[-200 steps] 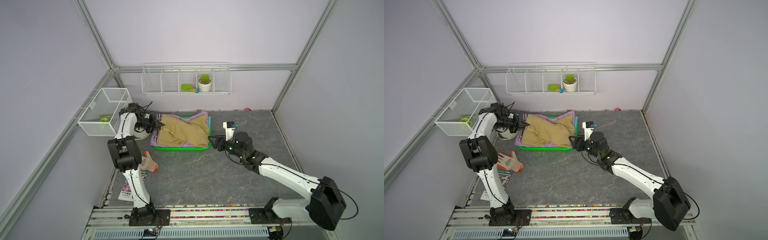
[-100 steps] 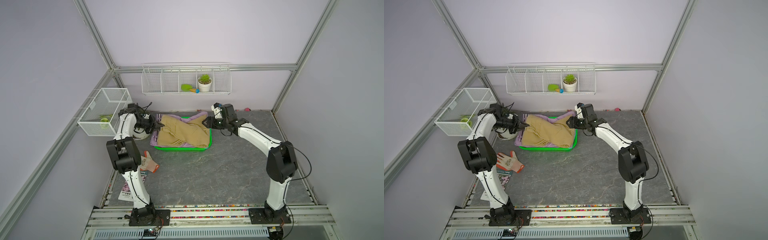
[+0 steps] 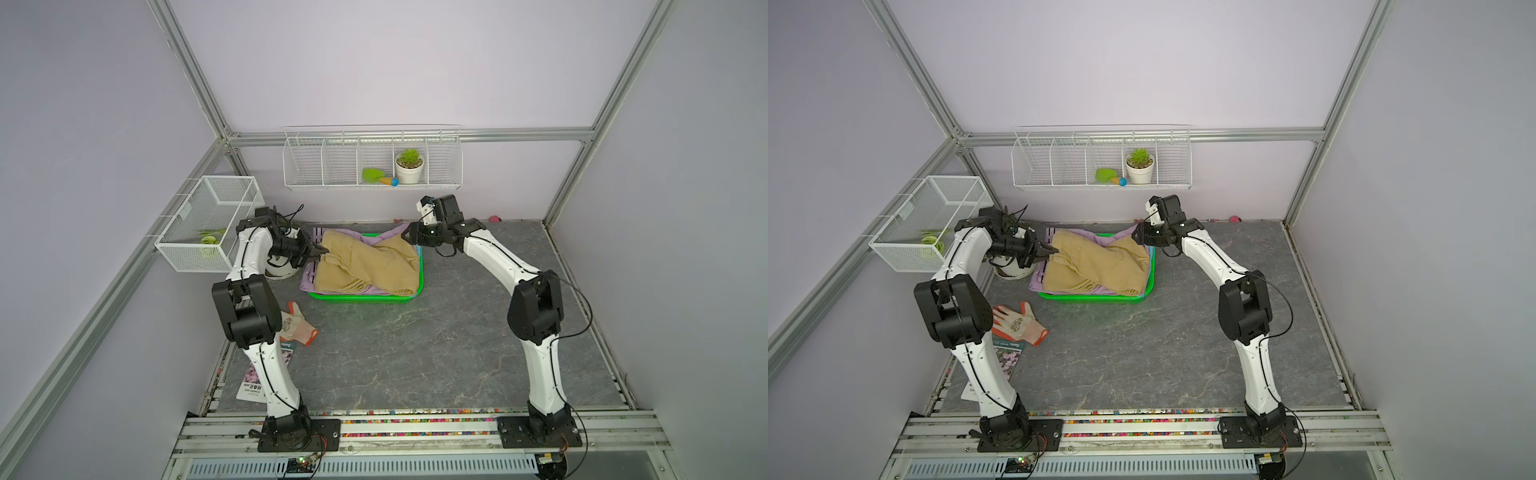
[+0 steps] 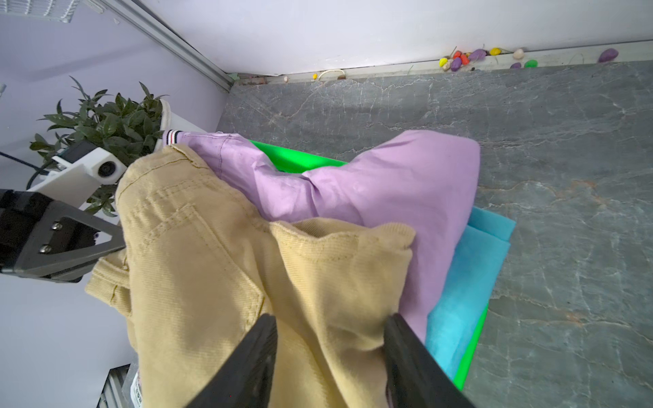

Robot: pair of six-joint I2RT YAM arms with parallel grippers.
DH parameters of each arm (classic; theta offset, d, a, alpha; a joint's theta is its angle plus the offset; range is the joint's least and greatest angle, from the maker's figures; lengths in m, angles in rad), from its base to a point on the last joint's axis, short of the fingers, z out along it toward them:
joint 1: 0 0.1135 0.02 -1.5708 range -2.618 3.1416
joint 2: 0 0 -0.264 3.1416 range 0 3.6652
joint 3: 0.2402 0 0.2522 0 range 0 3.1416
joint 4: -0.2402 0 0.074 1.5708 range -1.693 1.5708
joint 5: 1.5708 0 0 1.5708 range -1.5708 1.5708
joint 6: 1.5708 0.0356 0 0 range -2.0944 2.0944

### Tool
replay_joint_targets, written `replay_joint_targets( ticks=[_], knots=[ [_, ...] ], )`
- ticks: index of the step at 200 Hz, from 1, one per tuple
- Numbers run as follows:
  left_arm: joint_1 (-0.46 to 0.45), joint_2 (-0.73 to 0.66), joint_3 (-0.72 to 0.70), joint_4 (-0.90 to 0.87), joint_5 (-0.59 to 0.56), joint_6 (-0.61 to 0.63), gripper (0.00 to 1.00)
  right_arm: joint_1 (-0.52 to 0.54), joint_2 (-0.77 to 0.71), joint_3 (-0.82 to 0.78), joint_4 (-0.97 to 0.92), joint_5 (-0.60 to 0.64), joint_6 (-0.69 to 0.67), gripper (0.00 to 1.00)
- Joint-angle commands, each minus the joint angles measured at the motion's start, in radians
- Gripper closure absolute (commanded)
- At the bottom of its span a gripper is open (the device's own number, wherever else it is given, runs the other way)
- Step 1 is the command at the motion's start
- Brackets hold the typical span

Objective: Put the folded long pants in the basket
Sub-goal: Place the long pant in the basket.

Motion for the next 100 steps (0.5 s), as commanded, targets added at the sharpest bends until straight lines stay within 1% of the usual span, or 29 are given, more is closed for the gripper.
replay_joint_targets(
  ticks=[1, 23, 35, 47, 60, 64, 75, 86, 100],
  knots=[
    [0.078, -0.035, -0.009, 0.046, -0.016, 0.004, 1.0, -0.005, 0.039, 0.056, -0.05, -0.009, -0.02, 0.45],
    [0.078, -0.04, -0.013, 0.048, -0.017, 0.003, 1.0, -0.004, 0.057, 0.091, -0.053, -0.009, -0.02, 0.45],
    [0.077, -0.043, -0.017, 0.05, -0.015, 0.003, 1.0, -0.005, 0.07, 0.107, -0.059, -0.009, -0.02, 0.48],
    [0.077, -0.049, -0.02, 0.051, -0.013, 0.002, 1.0, -0.006, 0.083, 0.124, -0.06, -0.021, -0.016, 0.58],
    [0.077, -0.056, -0.028, 0.054, -0.013, 0.001, 1.0, -0.007, 0.092, 0.135, -0.051, -0.03, -0.005, 0.72],
    [0.077, -0.061, -0.032, 0.054, -0.012, 0.001, 1.0, -0.01, 0.093, 0.139, -0.048, -0.034, -0.001, 0.78],
    [0.078, -0.073, -0.035, 0.055, -0.016, 0.001, 1.0, -0.011, 0.088, 0.14, -0.036, -0.031, 0.007, 0.87],
    [0.077, -0.089, -0.037, 0.058, -0.015, -0.001, 1.0, -0.013, 0.076, 0.138, -0.018, -0.019, 0.006, 0.94],
    [0.077, -0.107, -0.032, 0.055, -0.018, -0.003, 1.0, -0.014, 0.052, 0.133, 0.008, 0.009, 0.004, 0.99]
  ],
)
